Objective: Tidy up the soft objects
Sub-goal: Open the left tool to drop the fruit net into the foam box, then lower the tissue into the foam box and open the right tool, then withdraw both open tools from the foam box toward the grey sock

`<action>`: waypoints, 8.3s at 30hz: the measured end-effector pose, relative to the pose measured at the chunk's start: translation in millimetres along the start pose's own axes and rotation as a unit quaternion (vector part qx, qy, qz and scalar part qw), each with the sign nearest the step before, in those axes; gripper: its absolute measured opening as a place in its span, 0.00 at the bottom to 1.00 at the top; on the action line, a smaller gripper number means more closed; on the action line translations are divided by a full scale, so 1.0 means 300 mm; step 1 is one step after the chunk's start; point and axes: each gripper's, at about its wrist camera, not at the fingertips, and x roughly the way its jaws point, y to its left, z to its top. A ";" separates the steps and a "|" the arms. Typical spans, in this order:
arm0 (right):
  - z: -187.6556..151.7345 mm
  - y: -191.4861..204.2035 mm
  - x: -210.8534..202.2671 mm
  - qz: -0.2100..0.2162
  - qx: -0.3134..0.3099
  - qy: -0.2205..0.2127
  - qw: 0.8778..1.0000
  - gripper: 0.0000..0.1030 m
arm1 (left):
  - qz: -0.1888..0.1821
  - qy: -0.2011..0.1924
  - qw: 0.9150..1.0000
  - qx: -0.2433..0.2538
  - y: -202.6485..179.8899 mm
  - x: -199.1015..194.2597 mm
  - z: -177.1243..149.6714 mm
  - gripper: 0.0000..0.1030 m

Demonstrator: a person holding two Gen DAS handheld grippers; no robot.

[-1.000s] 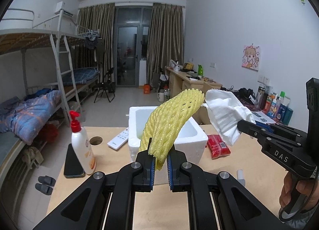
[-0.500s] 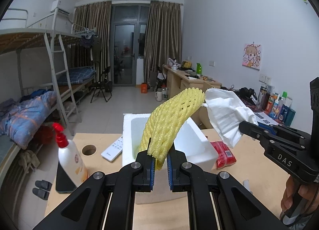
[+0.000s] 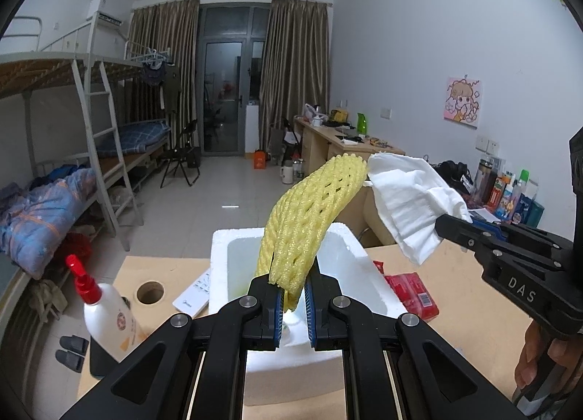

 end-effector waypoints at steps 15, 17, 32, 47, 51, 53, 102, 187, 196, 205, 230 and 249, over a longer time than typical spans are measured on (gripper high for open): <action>-0.002 -0.051 0.053 -0.011 0.015 0.010 1.000 0.17 | 0.004 0.042 0.999 0.006 0.000 0.158 -0.010 0.10; -0.001 -0.049 0.053 -0.011 0.015 0.010 1.000 0.17 | 0.006 0.044 0.999 0.007 -0.005 0.165 -0.010 0.11; 0.009 -0.050 0.057 -0.013 0.015 0.005 1.000 0.17 | 0.043 -0.001 0.999 0.024 -0.022 0.141 -0.030 0.92; -0.001 -0.040 0.070 -0.001 0.006 0.014 1.000 0.17 | 0.053 -0.001 0.999 0.011 -0.004 0.127 -0.038 0.92; -0.008 -0.027 0.087 0.007 0.004 0.022 1.000 0.17 | 0.065 -0.005 0.998 0.004 0.021 0.099 -0.044 0.92; -0.011 -0.012 0.093 0.012 0.000 0.024 1.000 0.17 | 0.071 -0.004 0.997 -0.003 0.034 0.090 -0.044 0.92; -0.018 0.146 0.155 0.058 -0.029 0.026 0.998 0.81 | 0.124 -0.035 0.990 -0.064 0.232 -0.041 -0.061 0.93; -0.295 -0.026 -0.519 -0.030 0.015 -0.101 0.994 1.00 | 0.007 -0.103 0.995 -0.010 -0.220 -0.585 -0.255 1.00; -0.403 -0.065 -0.513 -0.050 0.023 -0.098 0.994 1.00 | -0.011 -0.093 0.995 -0.032 -0.210 -0.508 -0.350 1.00; -0.478 -0.116 -0.499 -0.065 0.045 -0.078 0.994 1.00 | -0.039 -0.087 0.995 -0.031 -0.253 -0.426 -0.448 1.00; -0.587 -0.218 -0.436 -0.093 0.072 -0.009 0.993 1.00 | -0.102 -0.023 0.994 -0.015 -0.393 -0.272 -0.538 1.00; -0.621 -0.339 -0.334 -0.084 0.089 0.063 0.990 1.00 | -0.136 0.105 0.985 0.016 -0.519 -0.026 -0.558 1.00</action>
